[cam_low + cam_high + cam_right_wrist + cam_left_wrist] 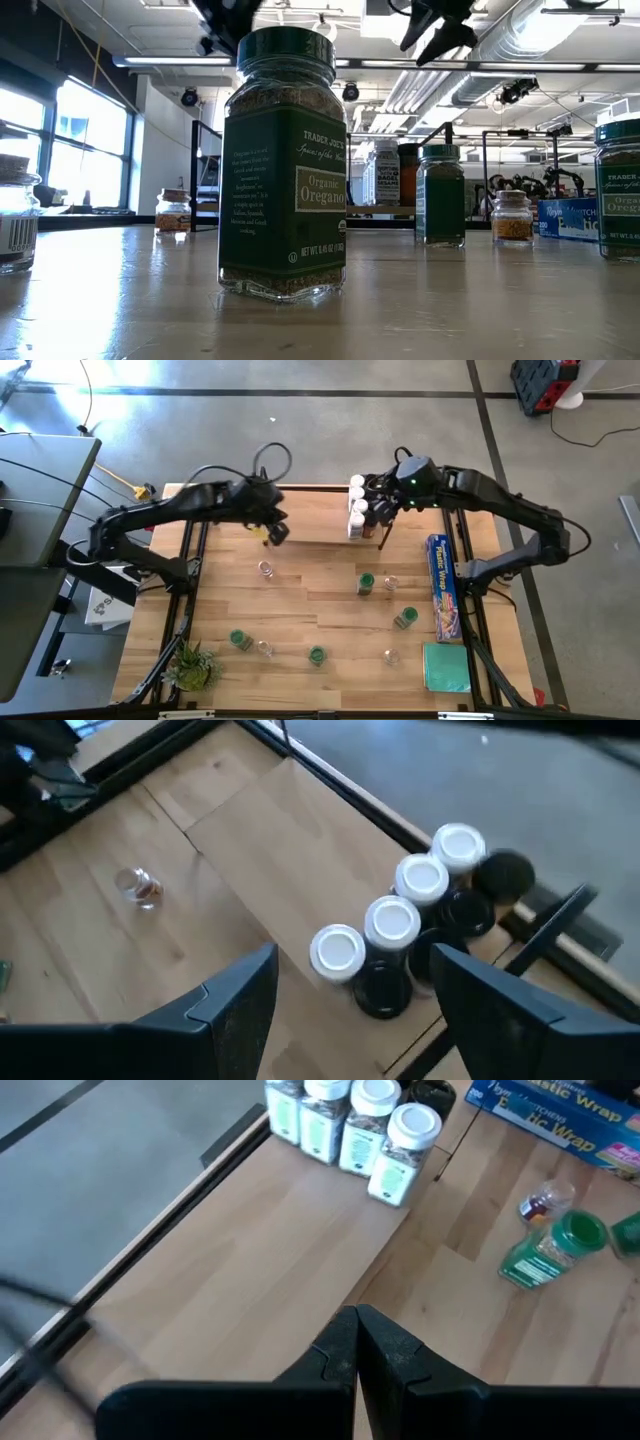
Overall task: Shelf spices
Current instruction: Put the white seasoning bottle on the shelf aligned with the other white seasoning bottles
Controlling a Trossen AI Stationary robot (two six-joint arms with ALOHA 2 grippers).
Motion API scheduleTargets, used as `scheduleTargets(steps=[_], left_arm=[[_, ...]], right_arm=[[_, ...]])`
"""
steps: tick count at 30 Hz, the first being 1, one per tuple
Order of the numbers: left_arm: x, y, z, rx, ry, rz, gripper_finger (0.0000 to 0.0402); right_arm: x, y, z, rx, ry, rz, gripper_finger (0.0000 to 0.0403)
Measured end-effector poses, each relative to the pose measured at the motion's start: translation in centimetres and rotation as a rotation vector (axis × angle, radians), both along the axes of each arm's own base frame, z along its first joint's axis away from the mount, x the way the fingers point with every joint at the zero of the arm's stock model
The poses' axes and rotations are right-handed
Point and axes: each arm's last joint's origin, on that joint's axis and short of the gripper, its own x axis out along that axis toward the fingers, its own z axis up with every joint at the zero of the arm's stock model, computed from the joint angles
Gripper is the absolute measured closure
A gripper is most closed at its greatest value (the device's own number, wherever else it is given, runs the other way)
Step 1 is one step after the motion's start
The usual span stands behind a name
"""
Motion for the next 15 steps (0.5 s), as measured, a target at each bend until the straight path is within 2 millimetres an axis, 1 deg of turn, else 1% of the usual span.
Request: scheduleTargets(steps=[2, 4, 7, 9, 11, 15], left_arm=[[1.4, 0.3, -0.9, -0.006, 0.0, -0.018, 0.0401], [2.4, 0.5, -1.4, -0.04, -0.015, -0.044, 0.0401], [2.7, 0.3, -1.3, -0.096, -0.035, -0.091, 0.0401], [2.4, 0.0, -0.8, -0.119, -0.052, -0.107, 0.0401], [1.6, -0.2, -0.2, -0.126, -0.056, -0.114, 0.0401], [-0.1, -0.6, 0.8, -0.125, -0.059, -0.106, 0.0401]], right_arm=[[0.6, -0.3, -0.3, 0.01, -0.004, -0.015, 0.0154], [1.7, -1.0, -0.8, 0.009, -0.02, -0.013, 0.0166], [3.5, -2.5, -2.2, 0.048, -0.026, 0.023, 0.0201], [4.6, -3.5, -3.6, 0.069, 0.005, 0.041, 0.0232], [5.3, -4.5, -5.0, 0.093, 0.052, 0.041, 0.0269], [6.1, -6.4, -7.2, 0.121, 0.117, 0.005, 0.0344]])
